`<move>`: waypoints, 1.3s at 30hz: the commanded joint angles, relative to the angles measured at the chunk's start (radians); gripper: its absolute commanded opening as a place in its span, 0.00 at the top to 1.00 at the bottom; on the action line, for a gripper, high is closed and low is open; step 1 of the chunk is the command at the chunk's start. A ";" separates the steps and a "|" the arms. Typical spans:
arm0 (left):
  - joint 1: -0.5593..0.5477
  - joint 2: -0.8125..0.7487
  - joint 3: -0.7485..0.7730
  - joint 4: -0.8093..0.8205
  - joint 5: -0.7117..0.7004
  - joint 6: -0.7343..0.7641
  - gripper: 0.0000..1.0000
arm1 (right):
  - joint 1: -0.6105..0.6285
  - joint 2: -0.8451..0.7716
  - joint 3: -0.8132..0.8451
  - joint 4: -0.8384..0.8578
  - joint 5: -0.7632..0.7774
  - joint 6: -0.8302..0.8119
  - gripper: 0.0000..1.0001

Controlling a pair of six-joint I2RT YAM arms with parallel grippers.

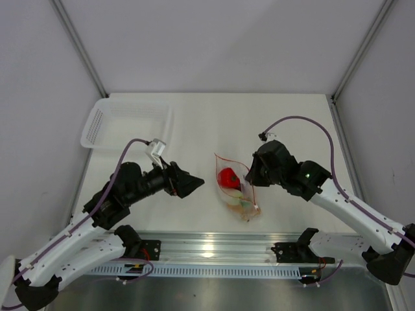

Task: Place the food in the zip-top bag and seal the zipper
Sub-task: Pick up the zipper food storage bag at the center of the board.

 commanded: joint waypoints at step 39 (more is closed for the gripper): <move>0.122 0.704 0.446 -0.197 0.236 -0.328 0.14 | 0.023 -0.070 -0.013 0.066 -0.161 -0.180 1.00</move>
